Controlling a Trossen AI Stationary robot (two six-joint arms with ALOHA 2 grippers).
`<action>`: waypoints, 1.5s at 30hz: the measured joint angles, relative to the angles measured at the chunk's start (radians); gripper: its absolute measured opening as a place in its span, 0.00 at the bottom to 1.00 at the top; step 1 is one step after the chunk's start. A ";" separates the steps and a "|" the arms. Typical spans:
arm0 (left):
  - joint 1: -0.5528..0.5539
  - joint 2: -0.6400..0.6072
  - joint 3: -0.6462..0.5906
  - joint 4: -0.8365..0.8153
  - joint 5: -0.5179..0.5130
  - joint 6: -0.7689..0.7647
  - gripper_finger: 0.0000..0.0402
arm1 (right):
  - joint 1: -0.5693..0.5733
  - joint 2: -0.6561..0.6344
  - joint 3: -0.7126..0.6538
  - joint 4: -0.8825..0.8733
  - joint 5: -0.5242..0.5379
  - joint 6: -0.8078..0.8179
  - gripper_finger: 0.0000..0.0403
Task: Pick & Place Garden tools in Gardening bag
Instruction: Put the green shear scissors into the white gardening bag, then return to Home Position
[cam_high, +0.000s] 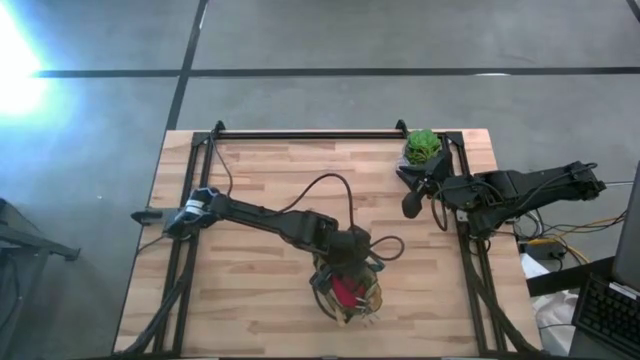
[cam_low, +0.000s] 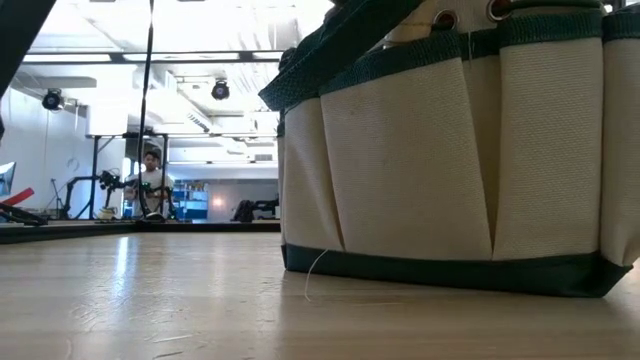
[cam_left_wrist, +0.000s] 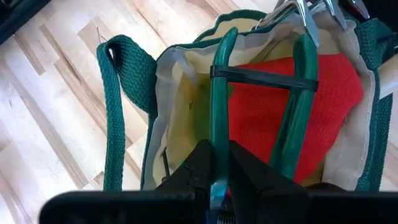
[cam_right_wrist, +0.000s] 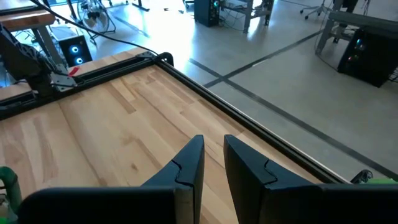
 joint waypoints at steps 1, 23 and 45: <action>0.000 0.001 0.000 -0.001 0.000 0.000 0.08 | 0.000 0.000 0.000 0.000 0.000 0.000 0.14; -0.002 0.035 0.000 -0.013 0.026 -0.078 0.12 | 0.000 0.000 0.000 0.000 0.002 0.000 0.14; -0.003 0.036 0.002 -0.010 0.020 -0.082 0.25 | 0.000 0.000 0.000 0.000 0.000 0.000 0.14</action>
